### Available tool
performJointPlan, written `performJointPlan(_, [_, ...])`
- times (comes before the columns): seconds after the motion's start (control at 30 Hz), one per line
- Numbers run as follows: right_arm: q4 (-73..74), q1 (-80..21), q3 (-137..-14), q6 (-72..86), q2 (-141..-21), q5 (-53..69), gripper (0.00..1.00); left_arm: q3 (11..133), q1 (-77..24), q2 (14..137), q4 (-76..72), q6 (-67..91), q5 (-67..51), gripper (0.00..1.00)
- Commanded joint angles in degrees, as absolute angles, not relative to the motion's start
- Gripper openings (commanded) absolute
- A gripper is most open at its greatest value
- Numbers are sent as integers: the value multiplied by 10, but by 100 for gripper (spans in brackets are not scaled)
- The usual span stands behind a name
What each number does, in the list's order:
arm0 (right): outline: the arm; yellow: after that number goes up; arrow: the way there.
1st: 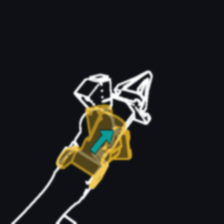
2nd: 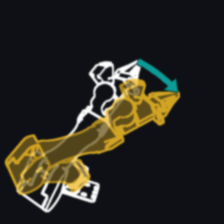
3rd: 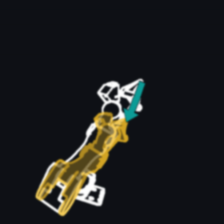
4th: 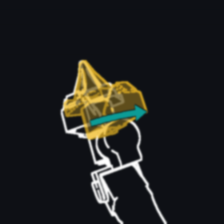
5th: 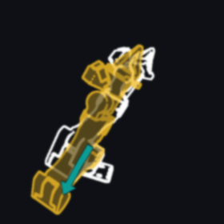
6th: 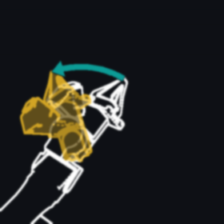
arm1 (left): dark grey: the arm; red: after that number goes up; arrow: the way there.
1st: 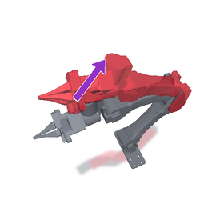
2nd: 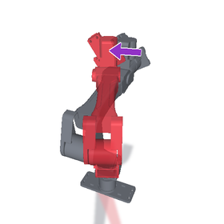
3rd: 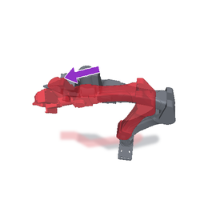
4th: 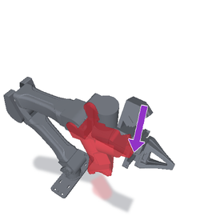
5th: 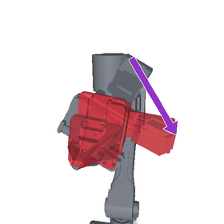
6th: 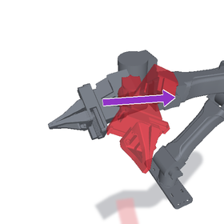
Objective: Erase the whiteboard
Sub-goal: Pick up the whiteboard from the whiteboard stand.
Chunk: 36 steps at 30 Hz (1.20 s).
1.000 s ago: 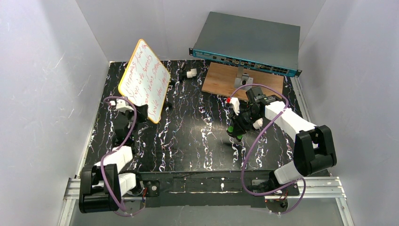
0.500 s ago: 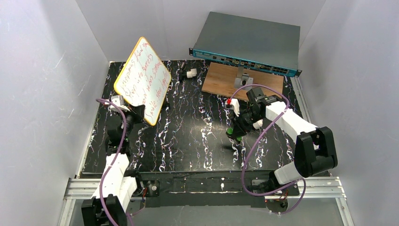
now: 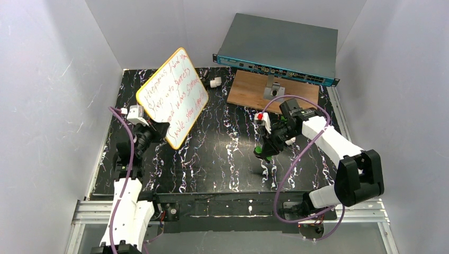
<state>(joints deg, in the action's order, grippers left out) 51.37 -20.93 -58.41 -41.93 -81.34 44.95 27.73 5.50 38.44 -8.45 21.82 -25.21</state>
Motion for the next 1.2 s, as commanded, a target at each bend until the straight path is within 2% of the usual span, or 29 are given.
performJointPlan(0.0, [560,-213,-602,-469,-780,491,1,327,32,319,-73,219,-301,0])
performJointPlan(0.23, [686,-217,-659,-559,-759,471,1,338,-22,257,61,214,-323,0])
performJointPlan(0.47, [757,-243,-771,-554,-749,454,1,317,-58,212,74,285,-392,0])
performJointPlan(0.67, [705,-318,-783,-500,-725,420,1,285,-90,185,45,372,-451,0])
performJointPlan(0.83, [659,-385,-831,-459,-748,349,1,216,-103,192,-95,490,-488,0])
performJointPlan(1.17, [557,-499,-929,-370,-823,201,1,195,-161,284,-145,498,-481,0])
